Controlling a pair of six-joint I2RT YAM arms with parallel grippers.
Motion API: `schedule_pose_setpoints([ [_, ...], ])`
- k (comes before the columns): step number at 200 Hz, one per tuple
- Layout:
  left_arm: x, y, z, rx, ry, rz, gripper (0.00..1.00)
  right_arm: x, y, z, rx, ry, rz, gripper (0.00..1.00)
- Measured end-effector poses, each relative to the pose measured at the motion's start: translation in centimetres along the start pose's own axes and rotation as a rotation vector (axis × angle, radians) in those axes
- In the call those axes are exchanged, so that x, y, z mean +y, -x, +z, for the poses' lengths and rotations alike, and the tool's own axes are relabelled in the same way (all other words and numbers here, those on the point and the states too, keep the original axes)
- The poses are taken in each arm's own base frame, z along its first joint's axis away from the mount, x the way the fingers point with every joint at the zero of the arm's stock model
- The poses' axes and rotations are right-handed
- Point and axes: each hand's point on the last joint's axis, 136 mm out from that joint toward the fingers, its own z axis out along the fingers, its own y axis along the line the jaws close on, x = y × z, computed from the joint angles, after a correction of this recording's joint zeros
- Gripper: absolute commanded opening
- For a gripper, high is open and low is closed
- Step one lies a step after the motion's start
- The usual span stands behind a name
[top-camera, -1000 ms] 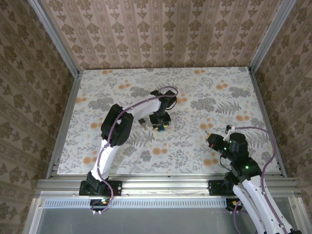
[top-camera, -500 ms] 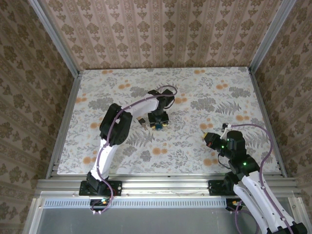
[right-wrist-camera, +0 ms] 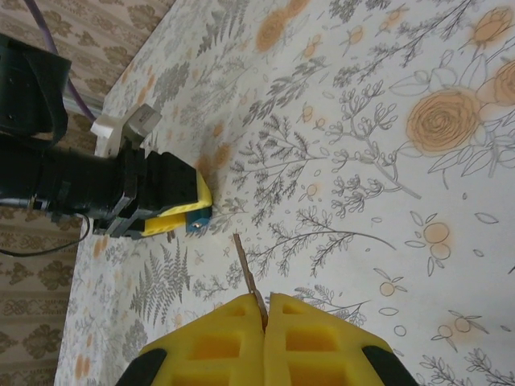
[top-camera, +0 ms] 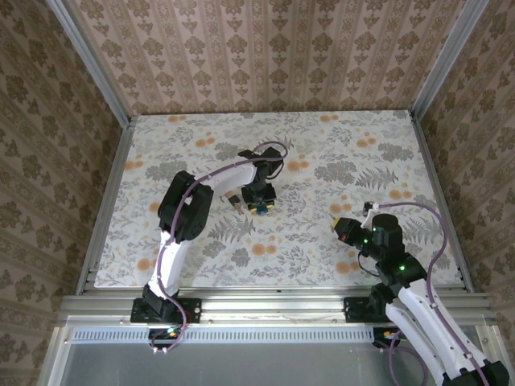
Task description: Unlock with the key
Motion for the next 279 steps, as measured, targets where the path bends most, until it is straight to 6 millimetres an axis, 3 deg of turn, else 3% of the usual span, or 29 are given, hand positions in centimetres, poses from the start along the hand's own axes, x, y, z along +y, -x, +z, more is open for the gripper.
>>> schedule_pose_setpoints([
  [70, 0.2, 0.0, -1.3, -0.011, -0.025, -0.011, 0.42, 3.5, -1.6, 1.9, 0.082, 0.128, -0.079, 0.00],
  [132, -0.2, 1.3, -9.2, -0.157, -0.151, -0.020, 0.41, 6.1, -0.7, 2.5, 0.046, 0.233, -0.126, 0.00],
  [154, -0.2, 1.6, -10.8, -0.183, -0.179, -0.031, 0.41, 6.7, -0.9, 3.0, 0.052, 0.255, -0.135, 0.00],
  [227, 0.0, 1.8, -11.0, -0.188, -0.190, -0.067, 0.42, 8.3, -1.1, 4.7, 0.034, 0.303, -0.165, 0.00],
  [279, 0.0, 1.8, -11.8, -0.195, -0.219, -0.084, 0.42, 10.1, -2.5, 7.3, 0.072, 0.332, -0.192, 0.00],
])
